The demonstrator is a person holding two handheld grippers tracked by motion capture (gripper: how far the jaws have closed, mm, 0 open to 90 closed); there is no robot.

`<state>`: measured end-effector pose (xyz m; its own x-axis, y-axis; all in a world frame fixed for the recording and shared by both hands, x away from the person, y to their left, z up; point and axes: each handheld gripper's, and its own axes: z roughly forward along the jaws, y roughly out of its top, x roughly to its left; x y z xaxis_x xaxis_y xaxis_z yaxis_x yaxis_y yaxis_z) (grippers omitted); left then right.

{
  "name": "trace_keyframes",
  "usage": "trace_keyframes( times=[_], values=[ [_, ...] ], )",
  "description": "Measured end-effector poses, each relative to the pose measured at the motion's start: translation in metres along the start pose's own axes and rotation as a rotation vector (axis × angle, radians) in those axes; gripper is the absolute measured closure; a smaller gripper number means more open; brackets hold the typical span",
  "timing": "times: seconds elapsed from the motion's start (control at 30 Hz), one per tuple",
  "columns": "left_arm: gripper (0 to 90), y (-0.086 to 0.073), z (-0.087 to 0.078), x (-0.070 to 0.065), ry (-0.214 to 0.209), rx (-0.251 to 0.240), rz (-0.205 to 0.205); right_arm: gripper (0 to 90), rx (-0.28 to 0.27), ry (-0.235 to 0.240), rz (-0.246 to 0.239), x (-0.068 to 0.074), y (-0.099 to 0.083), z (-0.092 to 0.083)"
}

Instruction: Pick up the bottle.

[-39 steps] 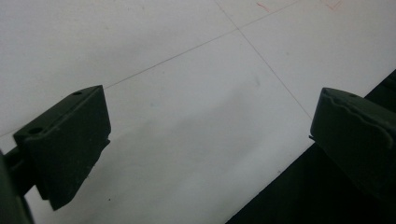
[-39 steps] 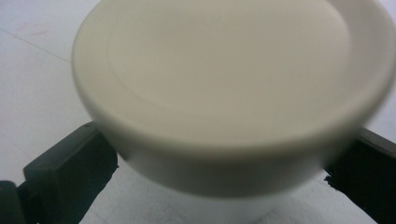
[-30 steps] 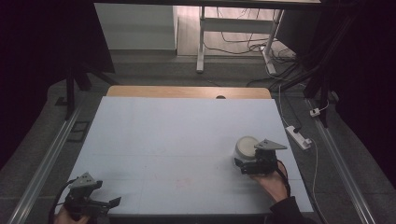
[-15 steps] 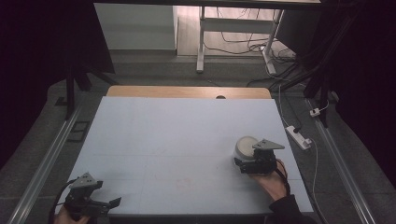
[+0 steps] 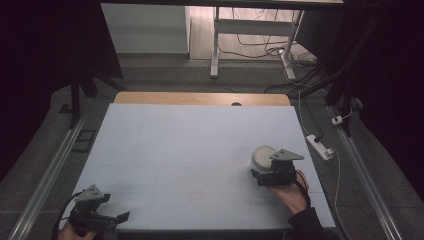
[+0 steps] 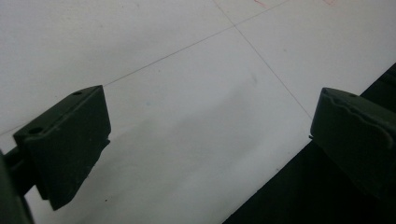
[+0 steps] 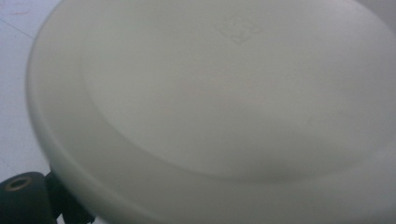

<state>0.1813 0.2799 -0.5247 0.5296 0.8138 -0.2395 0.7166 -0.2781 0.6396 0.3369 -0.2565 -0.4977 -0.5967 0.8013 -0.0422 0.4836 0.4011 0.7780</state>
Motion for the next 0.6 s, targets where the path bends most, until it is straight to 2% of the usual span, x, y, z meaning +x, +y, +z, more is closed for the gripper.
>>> trace_keyframes(
  times=[0.37,0.6],
  values=[
    [0.0,0.000,0.000,0.000,-0.003,-0.003,-0.003,6.5,-0.025,0.036,-0.008,0.008,0.007,-0.005],
    [0.0,0.000,0.000,0.000,-0.005,-0.001,0.002,6.5,-0.041,0.080,-0.031,0.017,0.015,-0.007]
  ],
)
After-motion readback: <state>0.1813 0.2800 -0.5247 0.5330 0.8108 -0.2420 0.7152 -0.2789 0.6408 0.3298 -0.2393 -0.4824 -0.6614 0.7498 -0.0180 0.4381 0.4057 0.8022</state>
